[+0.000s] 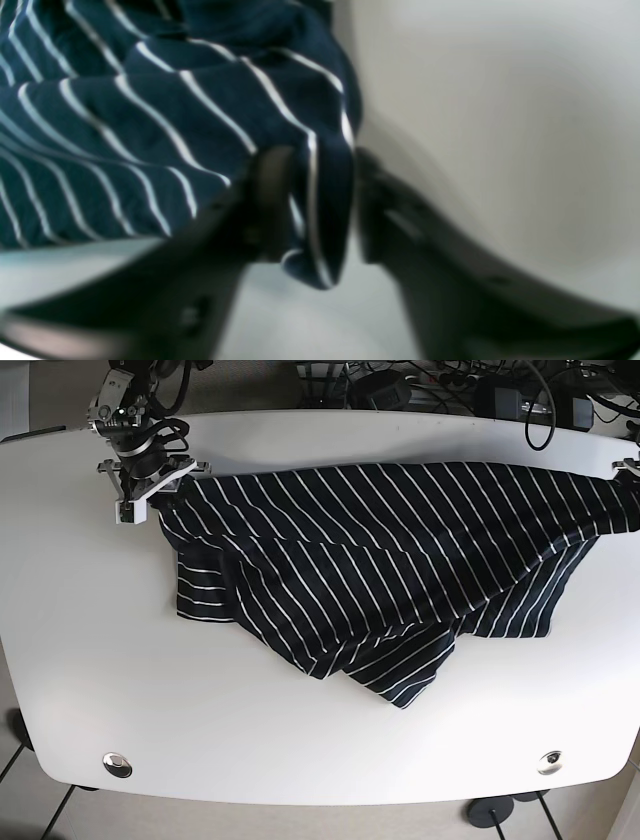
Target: Fold the T-shirt properly
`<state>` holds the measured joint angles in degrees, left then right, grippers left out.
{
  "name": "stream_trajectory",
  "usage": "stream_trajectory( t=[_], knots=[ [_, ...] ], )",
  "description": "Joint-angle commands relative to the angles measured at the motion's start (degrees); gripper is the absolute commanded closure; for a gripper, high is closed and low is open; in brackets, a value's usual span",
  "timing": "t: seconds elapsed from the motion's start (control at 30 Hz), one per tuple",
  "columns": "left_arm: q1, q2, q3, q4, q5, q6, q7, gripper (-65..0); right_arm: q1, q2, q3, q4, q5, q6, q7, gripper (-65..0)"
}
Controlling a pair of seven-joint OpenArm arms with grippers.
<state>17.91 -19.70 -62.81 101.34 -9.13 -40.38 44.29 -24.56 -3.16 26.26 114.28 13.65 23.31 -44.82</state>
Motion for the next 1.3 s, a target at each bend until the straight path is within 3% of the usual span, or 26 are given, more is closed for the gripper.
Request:
stream_trajectory(
  t=[0.03,0.1,0.13,0.2,0.3,0.4,0.5,0.67,0.87,1.2,1.23,1.3],
  knots=[
    [0.07,-1.44,-0.71,2.26,-0.41,0.38,-1.0,-1.1,0.69,0.39,0.16,1.63,0.72,1.44,1.52,-38.0],
    [0.07,-1.44,-0.8,2.26,-0.41,0.38,-1.0,-1.1,3.15,0.56,0.16,1.46,0.72,2.76,1.52,-49.8],
    [0.07,-1.44,-0.8,2.26,-0.5,0.38,-1.0,-1.1,4.47,0.74,0.07,1.37,0.72,3.37,1.52,-51.2],
    [0.07,-1.18,-0.8,2.26,-0.5,0.38,-1.0,-1.1,8.25,0.83,-0.2,1.19,0.28,4.25,1.43,-51.8],
    [-0.11,0.76,-0.8,2.35,-0.41,0.38,-1.0,-1.1,15.72,1.88,-1.87,-2.59,0.11,6.98,1.08,-51.8],
    [-0.2,1.29,-0.53,2.35,-0.41,0.38,-1.0,-1.1,25.04,6.1,-10.48,-12.08,0.11,6.71,1.08,-51.8],
    [-0.2,1.29,-0.45,2.35,-0.41,0.38,-1.0,-1.1,33.83,8.13,-15.93,-22.89,0.11,6.71,1.17,-51.8],
    [-0.29,1.29,-0.36,2.35,-0.41,0.38,-1.0,-1.1,46.93,8.13,-17.34,-42.59,0.11,7.33,1.61,-51.8],
    [-0.29,1.29,-0.27,2.35,-0.41,0.38,-1.0,-1.1,53.17,7.6,-22.61,-60.7,0.64,7.41,8.73,-51.7],
    [-2.22,1.29,-0.27,2.35,-0.33,0.38,-1.0,-1.0,50.71,1.97,-25.25,-61.14,0.37,7.06,10.75,-51.5],
    [-2.22,1.29,-0.27,2.35,-0.33,0.38,-1.0,-1.0,50.8,1.27,-25.25,-61.22,0.11,6.98,10.75,-50.6],
    [-2.22,1.29,-0.27,2.35,-0.33,0.38,-1.0,-1.0,50.89,0.92,-25.25,-61.22,0.11,6.8,10.84,-40.6]
  ],
)
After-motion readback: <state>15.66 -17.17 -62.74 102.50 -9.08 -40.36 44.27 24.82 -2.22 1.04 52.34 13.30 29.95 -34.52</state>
